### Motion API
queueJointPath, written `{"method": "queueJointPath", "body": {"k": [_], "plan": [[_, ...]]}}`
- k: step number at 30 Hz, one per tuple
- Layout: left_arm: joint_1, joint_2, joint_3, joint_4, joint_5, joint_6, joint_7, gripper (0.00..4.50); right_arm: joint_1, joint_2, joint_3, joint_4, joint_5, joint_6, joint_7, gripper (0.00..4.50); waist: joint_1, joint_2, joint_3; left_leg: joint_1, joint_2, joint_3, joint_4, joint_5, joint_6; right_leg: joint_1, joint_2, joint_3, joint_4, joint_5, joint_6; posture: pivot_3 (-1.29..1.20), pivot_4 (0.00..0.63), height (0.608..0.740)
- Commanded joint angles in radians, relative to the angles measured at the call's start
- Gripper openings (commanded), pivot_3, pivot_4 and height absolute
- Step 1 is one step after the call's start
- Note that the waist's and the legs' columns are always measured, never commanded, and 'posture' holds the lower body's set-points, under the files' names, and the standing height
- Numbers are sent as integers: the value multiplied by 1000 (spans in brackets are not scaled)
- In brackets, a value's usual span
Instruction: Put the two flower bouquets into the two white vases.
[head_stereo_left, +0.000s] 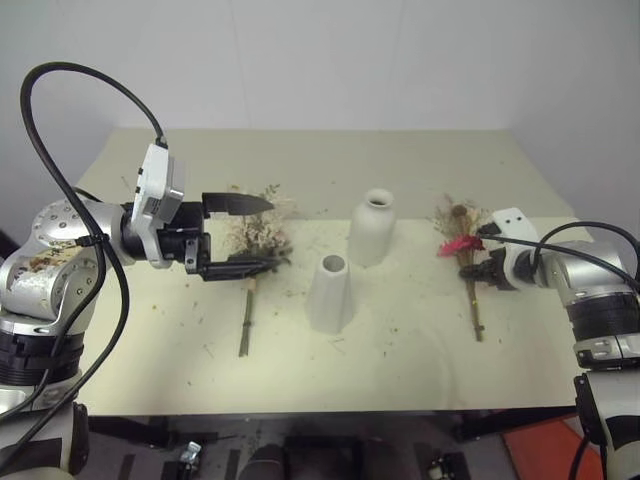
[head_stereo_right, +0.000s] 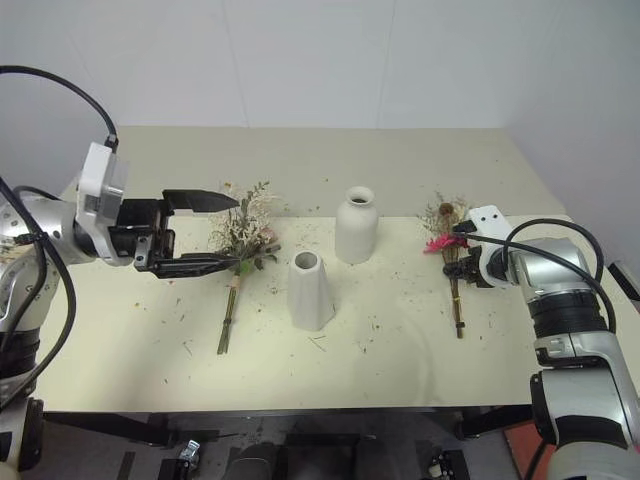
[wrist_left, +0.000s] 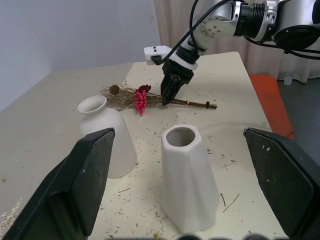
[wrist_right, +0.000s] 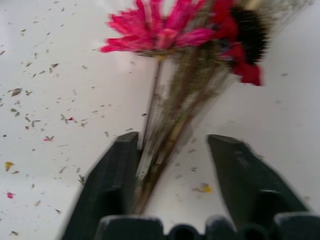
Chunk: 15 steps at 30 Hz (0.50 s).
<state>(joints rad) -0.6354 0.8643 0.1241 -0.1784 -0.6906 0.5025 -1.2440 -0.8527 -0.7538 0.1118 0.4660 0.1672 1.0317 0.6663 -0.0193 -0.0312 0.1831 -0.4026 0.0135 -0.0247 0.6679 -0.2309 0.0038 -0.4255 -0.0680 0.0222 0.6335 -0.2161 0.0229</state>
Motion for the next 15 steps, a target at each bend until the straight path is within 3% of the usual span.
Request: {"method": "queueJointPath", "body": {"k": [1, 4, 11, 15], "plan": [[8, 4, 45, -37, -19, 0, 20, 4500, -28, -7, -26, 9, -18, -24, -11, 1136, 0, 0, 0, 0, 0, 0, 0, 0, 0, 0, 0, 0, 0, 0, 0, 0, 150, 740], [18, 7, 48, -39, -19, -2, 27, 4500, -32, -1, -27, 23, -20, -25, -14, 27, 1, 0, 0, 0, 0, 0, 0, 0, 0, 0, 0, 0, 0, 0, 0, 0, 150, 740], [18, 13, 58, -30, -18, -8, 32, 4500, -56, 16, -80, 22, -27, -65, -89, 27, -1, 0, 0, 1, 0, 0, 0, 0, 0, 1, 0, 0, 0, 0, 0, 0, 150, 740], [15, 16, 66, -21, -18, -8, 30, 4500, -76, 34, -182, -86, -35, -249, -214, 27, -1, 1, 0, 0, 0, 0, 0, 0, 0, 0, 0, 1, 0, 1, 0, 0, 150, 740]]}}
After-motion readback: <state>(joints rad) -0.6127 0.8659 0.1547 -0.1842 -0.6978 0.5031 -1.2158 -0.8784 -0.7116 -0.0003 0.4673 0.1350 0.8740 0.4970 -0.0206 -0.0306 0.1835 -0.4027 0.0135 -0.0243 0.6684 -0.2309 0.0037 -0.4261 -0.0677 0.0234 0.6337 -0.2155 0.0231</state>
